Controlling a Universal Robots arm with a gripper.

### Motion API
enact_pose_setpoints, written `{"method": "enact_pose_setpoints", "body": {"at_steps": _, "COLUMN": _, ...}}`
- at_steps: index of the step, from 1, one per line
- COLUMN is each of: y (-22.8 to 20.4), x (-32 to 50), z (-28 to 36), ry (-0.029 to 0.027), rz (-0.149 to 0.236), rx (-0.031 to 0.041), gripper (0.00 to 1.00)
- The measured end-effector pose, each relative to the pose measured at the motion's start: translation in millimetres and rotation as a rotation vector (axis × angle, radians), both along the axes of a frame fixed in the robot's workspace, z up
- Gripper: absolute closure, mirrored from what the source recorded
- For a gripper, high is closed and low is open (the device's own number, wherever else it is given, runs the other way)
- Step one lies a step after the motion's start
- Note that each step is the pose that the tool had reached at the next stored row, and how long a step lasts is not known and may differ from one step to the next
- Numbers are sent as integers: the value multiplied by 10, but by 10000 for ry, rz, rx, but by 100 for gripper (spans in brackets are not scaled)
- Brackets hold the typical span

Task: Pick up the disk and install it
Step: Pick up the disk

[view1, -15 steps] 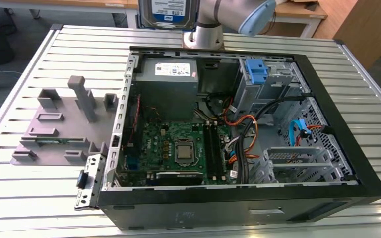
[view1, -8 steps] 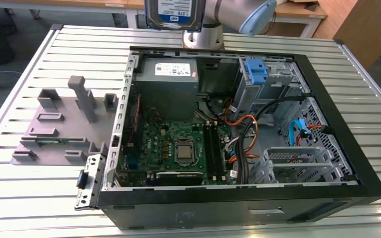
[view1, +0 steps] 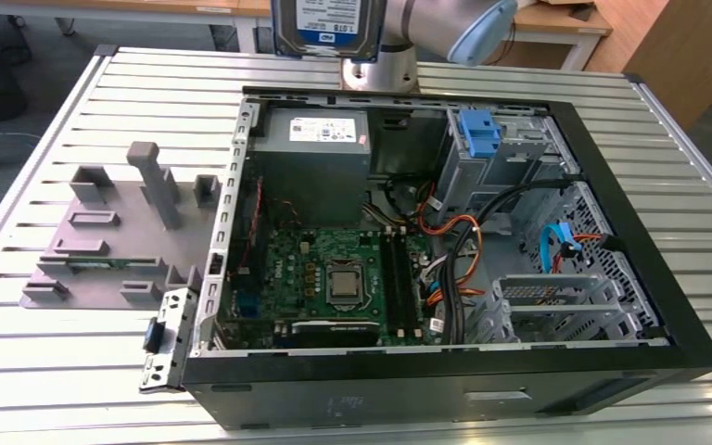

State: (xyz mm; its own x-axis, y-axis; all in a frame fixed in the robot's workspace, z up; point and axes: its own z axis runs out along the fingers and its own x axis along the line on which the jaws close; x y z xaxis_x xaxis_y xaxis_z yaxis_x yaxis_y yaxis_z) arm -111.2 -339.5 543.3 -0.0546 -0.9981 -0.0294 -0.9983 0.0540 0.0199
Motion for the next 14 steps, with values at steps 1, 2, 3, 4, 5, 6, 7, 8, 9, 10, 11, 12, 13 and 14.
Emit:
{"method": "enact_pose_setpoints", "body": {"at_steps": 1, "y": -11, "x": 0, "z": -2, "ry": -1, "rz": 0, "rx": 1, "gripper": 65}}
{"method": "enact_pose_setpoints", "body": {"at_steps": 2, "y": -22, "x": 0, "z": -3, "ry": -1, "rz": 0, "rx": 2, "gripper": 65}}
{"method": "enact_pose_setpoints", "body": {"at_steps": 3, "y": -33, "x": 0, "z": -4, "ry": -1, "rz": 0, "rx": 3, "gripper": 65}}
{"method": "enact_pose_setpoints", "body": {"at_steps": 4, "y": -44, "x": 0, "z": -5, "ry": -2, "rz": 0, "rx": 4, "gripper": 65}}
{"method": "enact_pose_setpoints", "body": {"at_steps": 5, "y": -55, "x": 0, "z": -6, "ry": -1, "rz": 0, "rx": 4, "gripper": 65}}
{"method": "enact_pose_setpoints", "body": {"at_steps": 6, "y": -68, "x": 0, "z": -8, "ry": -2, "rz": 0, "rx": 6, "gripper": 65}}
{"method": "enact_pose_setpoints", "body": {"at_steps": 7, "y": -81, "x": 0, "z": -9, "ry": -2, "rz": -1, "rx": 7, "gripper": 65}}
{"method": "enact_pose_setpoints", "body": {"at_steps": 8, "y": -94, "x": 0, "z": -9, "ry": 0, "rz": 0, "rx": 8, "gripper": 65}}
{"method": "enact_pose_setpoints", "body": {"at_steps": 9, "y": -107, "x": 0, "z": -11, "ry": -1, "rz": -1, "rx": 8, "gripper": 65}}
{"method": "enact_pose_setpoints", "body": {"at_steps": 10, "y": -122, "x": 0, "z": -12, "ry": -1, "rz": 0, "rx": 10, "gripper": 65}}
{"method": "enact_pose_setpoints", "body": {"at_steps": 11, "y": -136, "x": 0, "z": -14, "ry": -1, "rz": -1, "rx": 10, "gripper": 65}}
{"method": "enact_pose_setpoints", "body": {"at_steps": 12, "y": -149, "x": 0, "z": -16, "ry": -1, "rz": 0, "rx": 11, "gripper": 65}}
{"method": "enact_pose_setpoints", "body": {"at_steps": 13, "y": -160, "x": 0, "z": -18, "ry": -1, "rz": 0, "rx": 11, "gripper": 65}}
{"method": "enact_pose_setpoints", "body": {"at_steps": 14, "y": -170, "x": 0, "z": -20, "ry": -1, "rz": 0, "rx": 11, "gripper": 65}}
